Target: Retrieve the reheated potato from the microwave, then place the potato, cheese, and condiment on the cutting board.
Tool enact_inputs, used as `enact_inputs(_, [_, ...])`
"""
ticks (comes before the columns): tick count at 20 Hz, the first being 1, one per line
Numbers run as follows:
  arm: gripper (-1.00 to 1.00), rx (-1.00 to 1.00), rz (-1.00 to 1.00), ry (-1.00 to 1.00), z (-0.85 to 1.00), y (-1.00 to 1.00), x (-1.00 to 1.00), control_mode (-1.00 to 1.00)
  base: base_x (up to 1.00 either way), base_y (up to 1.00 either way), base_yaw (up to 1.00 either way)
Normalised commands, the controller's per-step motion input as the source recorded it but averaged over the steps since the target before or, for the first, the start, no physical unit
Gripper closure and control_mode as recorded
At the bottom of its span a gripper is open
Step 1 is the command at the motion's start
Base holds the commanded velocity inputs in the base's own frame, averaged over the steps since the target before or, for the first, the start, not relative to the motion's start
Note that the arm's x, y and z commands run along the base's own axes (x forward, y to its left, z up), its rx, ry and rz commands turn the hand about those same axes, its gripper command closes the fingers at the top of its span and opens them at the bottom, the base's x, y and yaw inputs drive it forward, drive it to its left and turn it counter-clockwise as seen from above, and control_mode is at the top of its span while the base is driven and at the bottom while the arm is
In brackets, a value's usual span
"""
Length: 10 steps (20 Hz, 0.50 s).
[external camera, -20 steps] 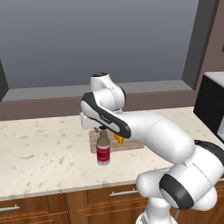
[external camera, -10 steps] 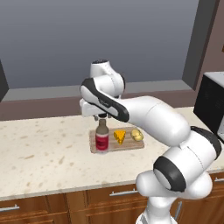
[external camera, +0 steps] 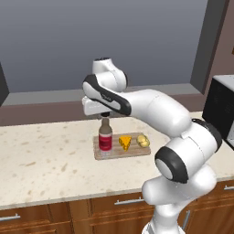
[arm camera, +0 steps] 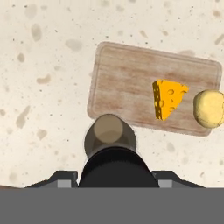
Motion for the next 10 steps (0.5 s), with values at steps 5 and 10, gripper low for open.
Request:
enact_inputs(5, [1.00,0.00,0.00,0.00,0.00,-0.01,0.30,-1.00,0.00,0.00,0.00])
enact_inputs(10, [1.00,0.00,0.00,0.00,-0.01,-0.05,0.34,-1.00,0.00,0.00,0.00])
